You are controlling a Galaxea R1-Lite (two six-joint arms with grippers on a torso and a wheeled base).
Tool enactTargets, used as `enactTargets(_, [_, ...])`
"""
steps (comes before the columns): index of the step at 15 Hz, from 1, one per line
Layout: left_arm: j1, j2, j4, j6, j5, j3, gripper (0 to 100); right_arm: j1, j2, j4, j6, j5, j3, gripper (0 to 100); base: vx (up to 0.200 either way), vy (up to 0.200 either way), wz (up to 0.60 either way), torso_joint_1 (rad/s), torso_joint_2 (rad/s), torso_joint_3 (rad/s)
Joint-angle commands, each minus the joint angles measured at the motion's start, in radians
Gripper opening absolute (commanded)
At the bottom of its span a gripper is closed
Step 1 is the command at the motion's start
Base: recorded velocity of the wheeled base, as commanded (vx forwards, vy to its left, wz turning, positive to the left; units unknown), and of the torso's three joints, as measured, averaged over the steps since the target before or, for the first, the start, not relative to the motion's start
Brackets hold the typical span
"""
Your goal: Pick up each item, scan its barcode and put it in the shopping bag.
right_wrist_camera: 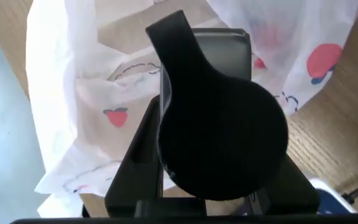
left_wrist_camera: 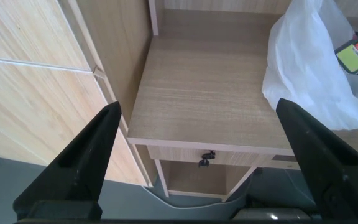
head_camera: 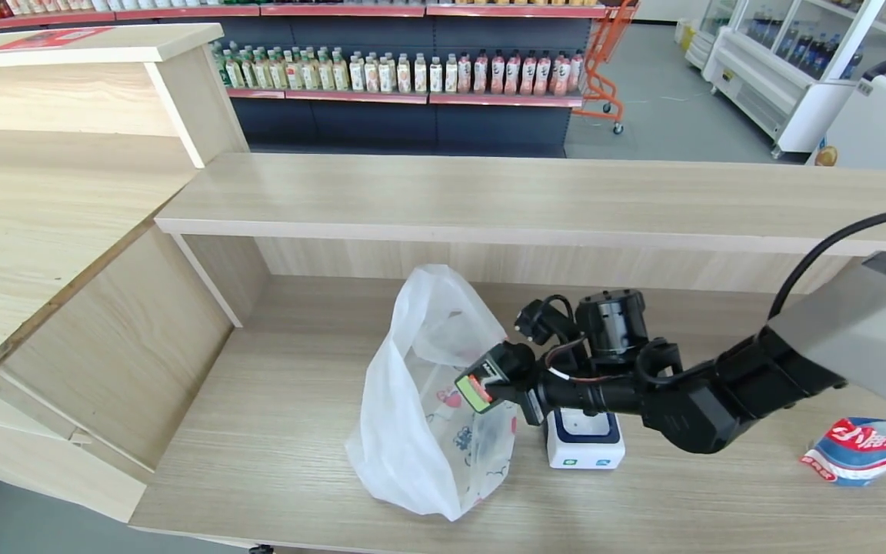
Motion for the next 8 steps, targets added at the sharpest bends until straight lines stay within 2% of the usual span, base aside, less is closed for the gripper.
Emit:
enactTargets(1, [0.000,0.000,0.000,0.000,0.000,0.000,100,0.019,0.093,-0.001,-0.037,0.001,-0.064,0,0.000,0.000,0.00,0.000,0.00,0.000])
enactTargets(4, [0.000,0.000,0.000,0.000,0.000,0.000,100,0.022,0.148,-0.007,-0.172,-0.011,-0.100,0,0.000,0.000,0.00,0.000,0.00,0.000])
enactTargets(6, [0.000,0.000,0.000,0.000,0.000,0.000,100,0.019,0.168,-0.007,-0.217,-0.011,-0.115,0,0.000,0.000,0.00,0.000,0.00,0.000])
enactTargets(7, [0.000,0.000,0.000,0.000,0.000,0.000,100,0.019,0.177,-0.007,-0.231,-0.011,-0.135,100,0.000,0.000,0.00,0.000,0.00,0.000])
enactTargets(8, [0.000,0.000,0.000,0.000,0.000,0.000,100,0.019,0.182,-0.007,-0.226,-0.013,-0.141,100,0.000,0.000,0.00,0.000,0.00,0.000])
